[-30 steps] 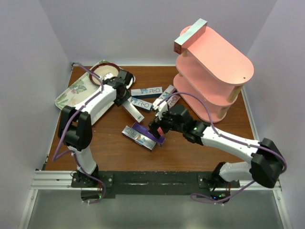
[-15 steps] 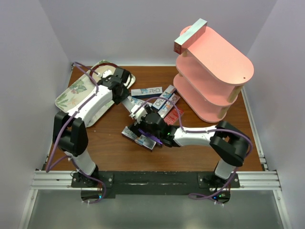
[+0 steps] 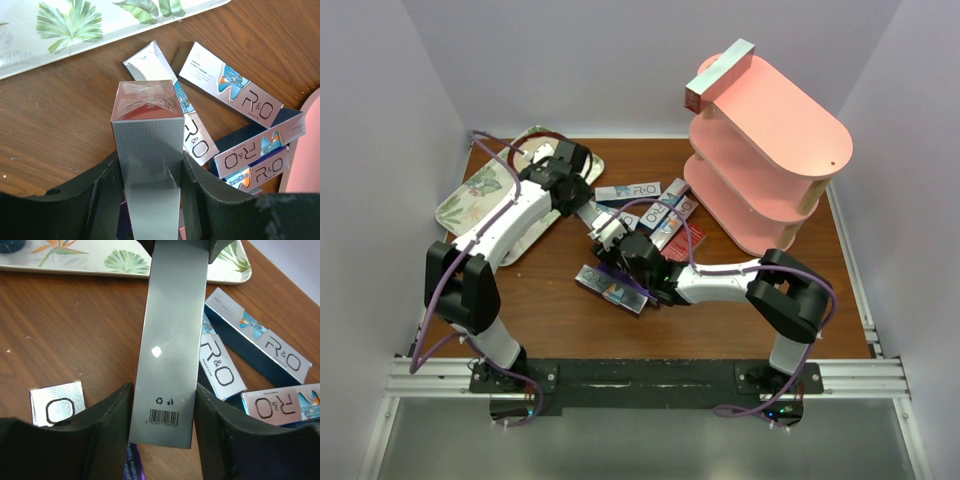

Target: Place and organize the toothpastes onto the shelf

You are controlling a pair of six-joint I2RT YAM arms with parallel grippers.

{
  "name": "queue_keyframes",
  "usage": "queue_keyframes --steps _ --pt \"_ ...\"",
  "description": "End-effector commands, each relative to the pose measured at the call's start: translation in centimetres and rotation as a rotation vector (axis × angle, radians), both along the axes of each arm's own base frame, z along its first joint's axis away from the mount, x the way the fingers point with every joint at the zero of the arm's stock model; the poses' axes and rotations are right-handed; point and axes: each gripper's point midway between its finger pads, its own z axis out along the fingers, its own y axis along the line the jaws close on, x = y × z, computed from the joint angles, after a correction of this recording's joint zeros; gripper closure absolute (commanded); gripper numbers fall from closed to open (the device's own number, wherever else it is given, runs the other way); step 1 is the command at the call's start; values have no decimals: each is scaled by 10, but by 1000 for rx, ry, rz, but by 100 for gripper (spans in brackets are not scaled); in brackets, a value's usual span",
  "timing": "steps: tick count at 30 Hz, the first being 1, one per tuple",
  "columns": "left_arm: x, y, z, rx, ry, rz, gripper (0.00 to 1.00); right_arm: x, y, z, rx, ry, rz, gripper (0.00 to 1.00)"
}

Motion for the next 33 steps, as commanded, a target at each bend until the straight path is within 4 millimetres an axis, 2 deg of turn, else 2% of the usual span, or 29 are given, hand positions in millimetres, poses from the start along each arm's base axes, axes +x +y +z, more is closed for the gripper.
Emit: queue_keyframes --steps 1,5,6,10,12,13,15,16,21,22,23,25,26,27,28,29,31,32,33 --pt "3 -6 33 -51 -104 -32 81 12 5 35 77 -81 -44 56" --pt "1 -7 40 -59 -123 -44 80 12 4 35 69 -83 -46 68" --pt "0 -6 43 -59 -129 -44 79 12 5 36 69 -83 -43 74" --pt "-1 -5 48 -62 -152 -52 68 10 4 34 64 -75 -42 80" --pt "-2 -5 51 -60 -165 -60 62 8 3 36 71 -69 -40 86" --pt "-2 -4 52 -58 -171 -62 53 7 2 36 70 -62 -39 87" --pt "-2 -2 56 -54 -190 -66 45 5 0 41 85 -58 -39 92" --pt "-2 -2 57 -51 -196 -70 36 4 -2 42 84 -53 -41 93" --pt "-3 4 76 -25 -291 -100 7 -4 -9 54 117 -25 -39 100" --pt "-3 6 80 -18 -308 -101 1 -7 -10 52 109 -5 -37 100" --pt "-4 9 90 -2 -348 -109 0 -9 -12 58 120 -5 -33 100" --pt "-3 13 103 16 -408 -117 0 -13 -16 58 114 19 -32 100" --pt "-7 19 117 45 -457 -127 0 -16 -19 65 127 22 -31 100" --pt "-8 23 125 62 -486 -129 0 -19 -23 61 106 45 -33 100" --pt "-9 27 130 77 -530 -125 0 -20 -25 66 113 55 -43 100" --pt "-17 40 149 123 -590 -116 0 -21 -29 68 107 62 -47 100" --pt "-24 52 156 170 -657 -89 0 -26 -40 81 107 82 -68 100" --pt "-37 66 175 221 -722 -78 0 -28 -44 88 111 89 -76 100" --pt "-42 73 180 249 -755 -70 0 -32 -52 99 100 99 -83 100"
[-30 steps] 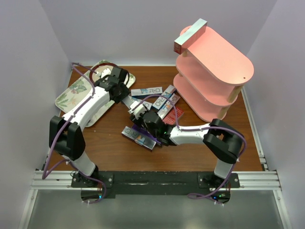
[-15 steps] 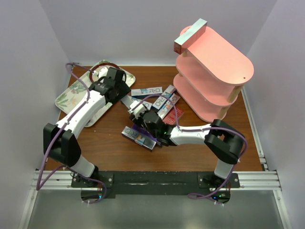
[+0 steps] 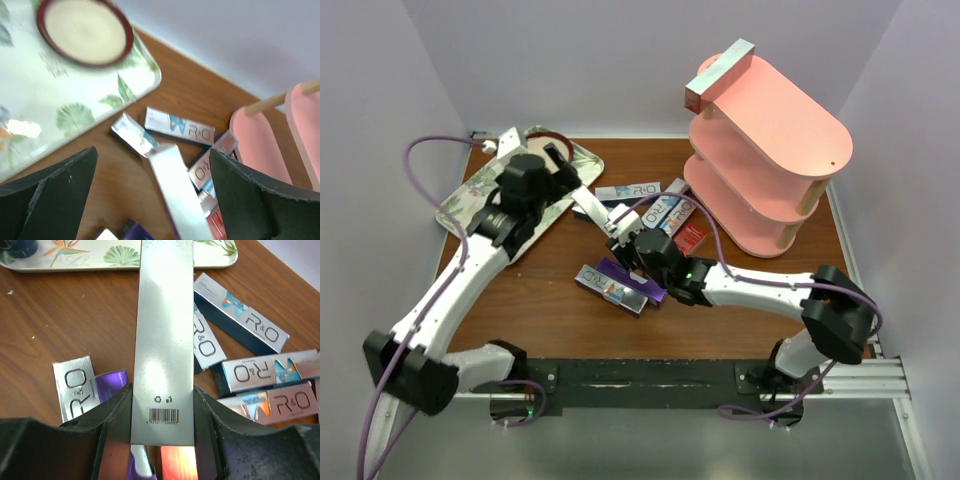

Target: Place and organize the toothpastes onto the shelf

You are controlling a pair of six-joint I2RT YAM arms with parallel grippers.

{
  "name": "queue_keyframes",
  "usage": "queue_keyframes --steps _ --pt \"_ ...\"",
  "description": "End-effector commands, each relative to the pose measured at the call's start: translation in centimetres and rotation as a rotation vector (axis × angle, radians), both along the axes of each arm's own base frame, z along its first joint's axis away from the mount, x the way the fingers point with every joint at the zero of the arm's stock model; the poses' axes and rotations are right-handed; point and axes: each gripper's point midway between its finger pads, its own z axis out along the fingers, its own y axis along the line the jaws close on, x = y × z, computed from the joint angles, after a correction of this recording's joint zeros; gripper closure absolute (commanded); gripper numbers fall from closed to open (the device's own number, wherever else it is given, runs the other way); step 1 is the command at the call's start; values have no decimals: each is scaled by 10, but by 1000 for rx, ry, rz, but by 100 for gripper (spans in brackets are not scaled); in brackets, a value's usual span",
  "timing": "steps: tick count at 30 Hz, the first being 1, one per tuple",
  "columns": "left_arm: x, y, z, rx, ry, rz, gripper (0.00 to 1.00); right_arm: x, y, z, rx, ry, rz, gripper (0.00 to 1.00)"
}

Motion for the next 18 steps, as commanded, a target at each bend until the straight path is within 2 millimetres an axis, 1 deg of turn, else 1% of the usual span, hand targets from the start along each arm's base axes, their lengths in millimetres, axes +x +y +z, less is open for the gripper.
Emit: queue_keyframes --steps 1,2,3,4,5,6,7,8,9,10,11,12,13,14,15,17,18 --pt "-19 44 53 147 -293 97 0 -9 -18 61 92 29 -54 100" --pt "-34 58 68 171 -355 131 0 -11 -22 71 104 30 -63 100" --pt "-40 64 69 187 -384 143 0 -15 -31 75 66 56 -75 100" --pt "-43 68 65 196 -422 157 0 -18 -39 88 81 56 -89 100" --pt "-56 77 73 224 -464 173 0 -19 -46 95 76 58 -107 100" --pt "-59 80 57 252 -452 172 0 -23 -55 103 61 66 -120 100" --pt "-66 87 63 269 -485 192 0 -27 -63 117 77 54 -124 100" --pt "-68 90 58 284 -484 201 0 -30 -73 123 66 50 -134 100" --pt "-70 93 52 297 -477 209 0 -31 -78 136 79 32 -136 100" --pt "-71 95 44 324 -458 209 0 -34 -88 150 100 15 -143 100" --pt "-71 96 41 337 -446 206 0 -36 -98 154 84 11 -168 100" --pt "-71 95 38 349 -432 200 0 -36 -105 171 109 -5 -186 100" --pt "-70 95 35 375 -409 185 0 -37 -113 181 121 -17 -209 100" --pt "-70 95 34 389 -398 184 0 -38 -128 187 112 -30 -253 100" --pt "-70 96 32 398 -389 186 0 -38 -137 205 142 -51 -282 100" --pt "-72 97 30 400 -387 188 0 -40 -153 223 170 -76 -325 100" --pt "-72 97 27 400 -385 185 0 -38 -165 237 185 -106 -372 100"
